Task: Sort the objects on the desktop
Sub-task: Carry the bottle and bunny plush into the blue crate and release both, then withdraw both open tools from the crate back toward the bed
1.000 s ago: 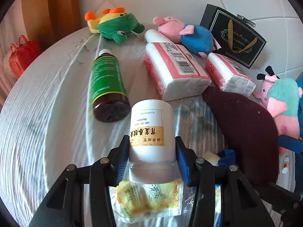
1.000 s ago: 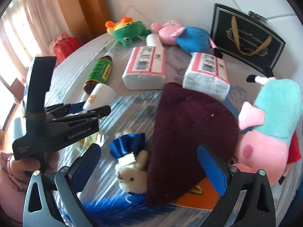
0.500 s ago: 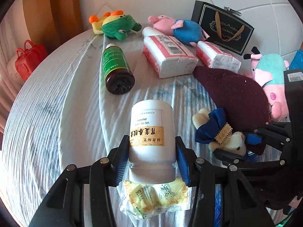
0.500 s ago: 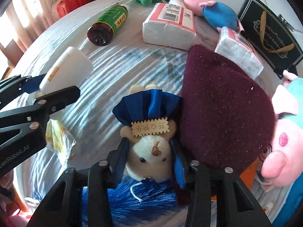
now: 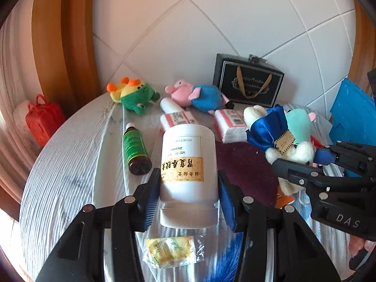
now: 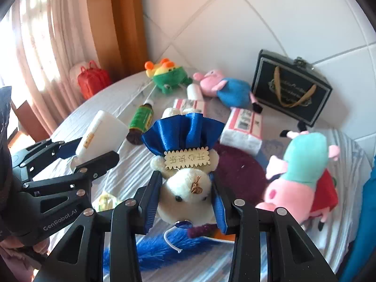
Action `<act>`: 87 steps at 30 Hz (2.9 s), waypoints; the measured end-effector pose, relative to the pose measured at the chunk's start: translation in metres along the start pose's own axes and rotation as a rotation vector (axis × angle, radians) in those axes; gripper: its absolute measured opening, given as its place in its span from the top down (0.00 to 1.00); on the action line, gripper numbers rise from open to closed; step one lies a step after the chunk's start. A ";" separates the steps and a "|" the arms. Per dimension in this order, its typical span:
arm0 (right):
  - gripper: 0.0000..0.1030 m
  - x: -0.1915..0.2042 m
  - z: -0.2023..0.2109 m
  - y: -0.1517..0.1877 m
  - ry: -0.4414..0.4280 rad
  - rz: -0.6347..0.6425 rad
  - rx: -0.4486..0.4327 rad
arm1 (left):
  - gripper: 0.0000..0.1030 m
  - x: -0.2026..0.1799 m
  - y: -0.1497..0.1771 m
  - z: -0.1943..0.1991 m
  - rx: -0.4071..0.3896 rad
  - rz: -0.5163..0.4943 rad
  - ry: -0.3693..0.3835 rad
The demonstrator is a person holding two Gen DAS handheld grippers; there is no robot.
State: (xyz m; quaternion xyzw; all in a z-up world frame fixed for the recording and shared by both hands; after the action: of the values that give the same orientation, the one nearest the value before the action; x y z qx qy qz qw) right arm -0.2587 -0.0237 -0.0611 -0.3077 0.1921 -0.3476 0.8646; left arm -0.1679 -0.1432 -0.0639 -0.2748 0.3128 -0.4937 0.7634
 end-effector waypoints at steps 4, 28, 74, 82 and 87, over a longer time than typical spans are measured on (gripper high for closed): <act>0.62 -0.016 0.053 0.001 0.091 -0.031 -0.097 | 0.56 -0.031 -0.008 0.029 -0.059 -0.033 0.048; 0.62 -0.181 0.341 0.133 0.662 -0.256 -0.330 | 0.56 -0.371 0.008 0.151 -0.219 -0.285 0.474; 0.00 -0.353 0.417 0.294 0.944 -0.472 -0.056 | 0.34 -0.572 0.072 0.177 -0.066 -0.474 0.539; 0.00 -0.328 0.415 0.276 0.967 -0.428 -0.076 | 0.34 -0.530 0.057 0.179 -0.089 -0.403 0.550; 0.00 -0.306 0.409 0.255 0.954 -0.398 -0.113 | 0.34 -0.490 0.046 0.177 -0.114 -0.360 0.521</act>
State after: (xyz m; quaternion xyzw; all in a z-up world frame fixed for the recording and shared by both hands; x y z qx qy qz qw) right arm -0.1215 0.5047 0.1063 -0.1917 0.5212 -0.5960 0.5800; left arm -0.1634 0.3473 0.1194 -0.2323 0.4715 -0.6562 0.5414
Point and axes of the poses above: each gripper's, at about its wrist camera, not at the fingertips, and z roughly against the way its jaws point, x to its left, y to its underside, the point moved 1 cm from there along -z, roughly the way its jaws point, and after that the axes turned 11 degrees about z, right-handed, at the moved point
